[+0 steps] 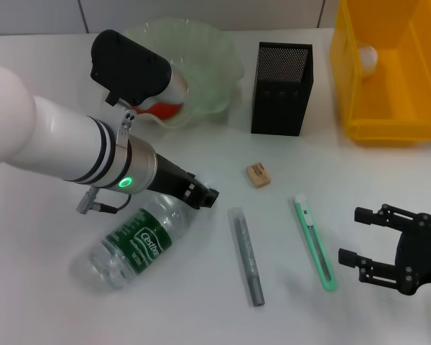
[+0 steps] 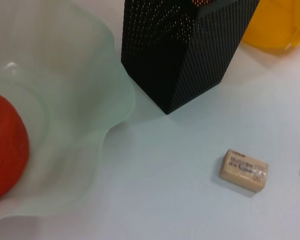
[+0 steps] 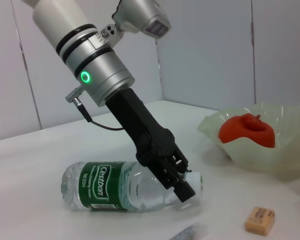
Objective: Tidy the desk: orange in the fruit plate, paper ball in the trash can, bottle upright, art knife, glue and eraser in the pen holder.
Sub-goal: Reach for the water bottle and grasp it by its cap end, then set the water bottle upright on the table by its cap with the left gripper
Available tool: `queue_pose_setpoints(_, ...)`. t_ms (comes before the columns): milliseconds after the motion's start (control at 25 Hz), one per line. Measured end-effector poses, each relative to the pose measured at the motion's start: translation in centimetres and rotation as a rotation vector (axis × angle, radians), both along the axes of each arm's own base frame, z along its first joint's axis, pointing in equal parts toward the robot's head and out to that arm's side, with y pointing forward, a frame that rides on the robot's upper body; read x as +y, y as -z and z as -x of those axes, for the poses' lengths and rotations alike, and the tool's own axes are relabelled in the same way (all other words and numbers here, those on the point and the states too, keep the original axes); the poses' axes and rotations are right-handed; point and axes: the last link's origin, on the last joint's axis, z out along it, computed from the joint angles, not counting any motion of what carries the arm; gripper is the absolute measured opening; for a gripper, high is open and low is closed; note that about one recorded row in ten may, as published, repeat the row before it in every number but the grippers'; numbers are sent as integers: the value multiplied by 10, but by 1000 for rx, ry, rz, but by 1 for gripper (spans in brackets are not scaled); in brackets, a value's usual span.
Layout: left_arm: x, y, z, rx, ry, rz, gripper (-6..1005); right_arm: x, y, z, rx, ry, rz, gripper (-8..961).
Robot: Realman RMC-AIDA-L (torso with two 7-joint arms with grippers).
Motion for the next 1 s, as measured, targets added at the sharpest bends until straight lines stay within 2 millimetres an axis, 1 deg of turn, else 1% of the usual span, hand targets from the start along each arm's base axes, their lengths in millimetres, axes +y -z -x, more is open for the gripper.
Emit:
queue_pose_setpoints(240,0,1,-2,14,16,5,440,-1,0,0,3,1,2,745)
queue_pose_setpoints(400,-1,1,-7,22,44,16,439,-2,0,0,5,5,1,745)
queue_pose_setpoints(560,-3,-4,-15,20,105,20,439,-1,-3,-2,8,12,-11,744)
queue_pose_setpoints(680,-4,-8,-17,17,147,19,440,-1,-4,-2,9,16,-16,744)
queue_pose_setpoints(800,-5,-17,-15,9,185,0,440,-1,-5,-3,11,20,-22,744)
queue_pose_setpoints(840,-5,-17,-15,9,185,0,440,-1,-5,-3,12,20,-22,745)
queue_pose_setpoints(880,-7,-24,-14,5,223,-20,440,-1,-5,-3,13,20,-22,745)
queue_pose_setpoints(1000,-10,-34,-11,-11,259,-46,440,0,-5,-2,16,20,-21,745)
